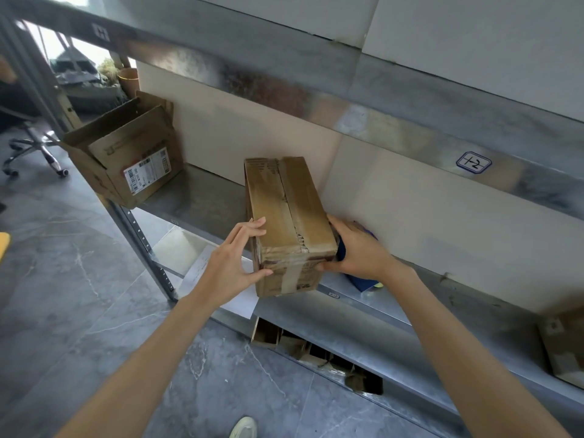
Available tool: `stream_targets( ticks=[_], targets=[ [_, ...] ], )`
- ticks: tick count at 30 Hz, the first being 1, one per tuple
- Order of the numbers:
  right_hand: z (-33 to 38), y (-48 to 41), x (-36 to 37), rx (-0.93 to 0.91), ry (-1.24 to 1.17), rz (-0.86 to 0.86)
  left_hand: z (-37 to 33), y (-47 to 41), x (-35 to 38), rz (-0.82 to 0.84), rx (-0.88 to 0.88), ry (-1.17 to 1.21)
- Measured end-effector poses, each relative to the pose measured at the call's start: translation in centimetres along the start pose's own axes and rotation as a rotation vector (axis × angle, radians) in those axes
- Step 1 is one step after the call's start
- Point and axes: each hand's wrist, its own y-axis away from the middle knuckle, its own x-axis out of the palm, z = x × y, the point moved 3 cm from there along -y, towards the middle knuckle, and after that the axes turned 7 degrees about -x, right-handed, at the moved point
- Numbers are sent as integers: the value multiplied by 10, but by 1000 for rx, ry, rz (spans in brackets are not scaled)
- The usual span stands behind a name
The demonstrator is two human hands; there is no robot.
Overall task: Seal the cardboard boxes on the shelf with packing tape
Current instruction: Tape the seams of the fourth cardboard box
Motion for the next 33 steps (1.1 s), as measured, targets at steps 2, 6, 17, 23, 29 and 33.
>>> stream_targets(
  ticks=[2, 6, 17, 23, 29, 33],
  targets=[
    [3, 5, 4, -32, -119, -17, -2, 1, 0, 7, -10, 18],
    [12, 15, 7, 21, -308, -77, -7, 1, 5, -14, -28, 64],
    [22, 13, 12, 26, -425, -251, -12, -7, 9, -47, -67, 162],
    [24, 14, 20, 34, -512, -305, -16, -7, 7, -60, -109, 144],
    [29, 9, 21, 91, -535, -458, -25, -5, 14, -180, -201, 182],
    [26, 8, 16, 110, -547, -465, -24, -6, 12, -155, -195, 202]
  ],
)
